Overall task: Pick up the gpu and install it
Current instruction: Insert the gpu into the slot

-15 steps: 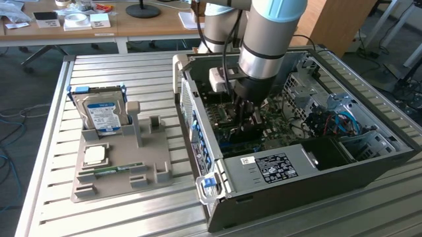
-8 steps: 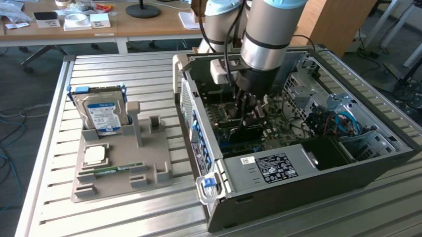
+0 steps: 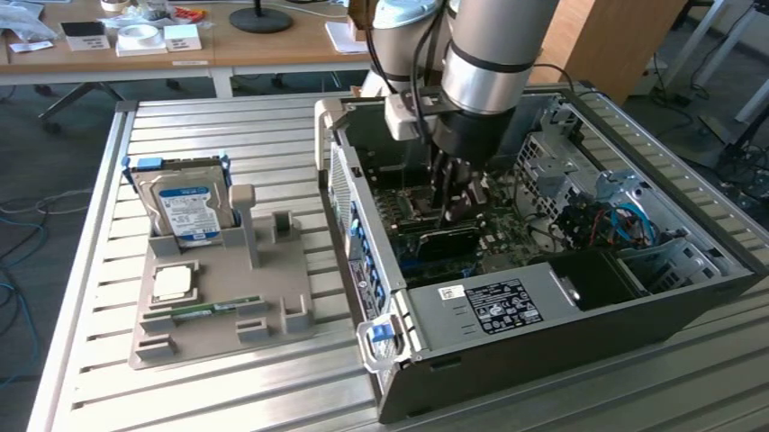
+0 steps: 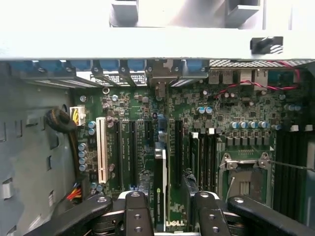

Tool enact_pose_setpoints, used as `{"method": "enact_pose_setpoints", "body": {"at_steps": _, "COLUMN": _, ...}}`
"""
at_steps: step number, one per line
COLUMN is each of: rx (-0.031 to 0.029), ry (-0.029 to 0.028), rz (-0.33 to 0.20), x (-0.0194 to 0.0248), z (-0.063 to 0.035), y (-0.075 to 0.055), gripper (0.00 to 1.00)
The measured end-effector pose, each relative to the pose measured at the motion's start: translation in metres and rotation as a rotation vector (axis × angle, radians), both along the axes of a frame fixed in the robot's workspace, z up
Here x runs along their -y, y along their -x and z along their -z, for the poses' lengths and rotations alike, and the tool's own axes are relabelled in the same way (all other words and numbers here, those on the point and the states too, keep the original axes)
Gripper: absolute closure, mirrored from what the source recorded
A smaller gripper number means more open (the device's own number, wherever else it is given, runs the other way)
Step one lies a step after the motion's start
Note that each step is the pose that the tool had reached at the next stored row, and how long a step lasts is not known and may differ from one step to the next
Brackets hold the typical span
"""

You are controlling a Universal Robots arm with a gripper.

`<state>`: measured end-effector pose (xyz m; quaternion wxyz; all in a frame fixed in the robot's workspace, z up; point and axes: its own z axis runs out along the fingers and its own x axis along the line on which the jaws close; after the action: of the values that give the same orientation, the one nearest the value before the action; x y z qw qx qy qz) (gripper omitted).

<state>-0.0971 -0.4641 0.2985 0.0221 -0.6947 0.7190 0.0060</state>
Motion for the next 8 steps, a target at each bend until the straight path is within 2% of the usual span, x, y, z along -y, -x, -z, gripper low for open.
{"method": "enact_pose_setpoints", "body": {"at_steps": 8, "rx": 0.0006, "ry": 0.0001, "rz": 0.0, "x": 0.0, "z": -0.014, "y": 0.0, "gripper": 0.6}}
